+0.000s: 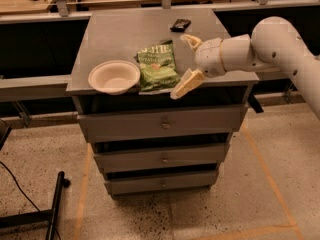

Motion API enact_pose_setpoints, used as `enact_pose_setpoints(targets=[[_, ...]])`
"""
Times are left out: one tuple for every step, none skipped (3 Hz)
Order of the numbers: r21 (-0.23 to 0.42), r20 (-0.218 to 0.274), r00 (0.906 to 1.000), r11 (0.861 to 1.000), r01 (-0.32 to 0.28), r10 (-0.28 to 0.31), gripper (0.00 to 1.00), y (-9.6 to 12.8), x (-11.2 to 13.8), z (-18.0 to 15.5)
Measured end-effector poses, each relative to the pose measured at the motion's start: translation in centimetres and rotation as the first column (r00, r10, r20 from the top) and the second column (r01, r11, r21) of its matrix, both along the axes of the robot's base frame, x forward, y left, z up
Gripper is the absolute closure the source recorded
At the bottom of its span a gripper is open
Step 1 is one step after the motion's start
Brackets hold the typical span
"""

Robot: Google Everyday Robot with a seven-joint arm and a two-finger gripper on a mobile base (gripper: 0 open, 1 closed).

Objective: Move green jalapeno chip bag near paper bowl

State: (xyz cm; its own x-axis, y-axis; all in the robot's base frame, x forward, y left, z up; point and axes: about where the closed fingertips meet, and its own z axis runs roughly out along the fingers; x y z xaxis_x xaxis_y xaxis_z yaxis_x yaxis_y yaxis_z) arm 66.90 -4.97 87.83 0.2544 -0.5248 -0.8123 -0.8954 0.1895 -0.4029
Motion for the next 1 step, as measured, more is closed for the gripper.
enact_pose_setpoints(targets=[[0.0,0.0,1.0,1.0,0.0,0.0,0.0,0.01,0.0,0.0]])
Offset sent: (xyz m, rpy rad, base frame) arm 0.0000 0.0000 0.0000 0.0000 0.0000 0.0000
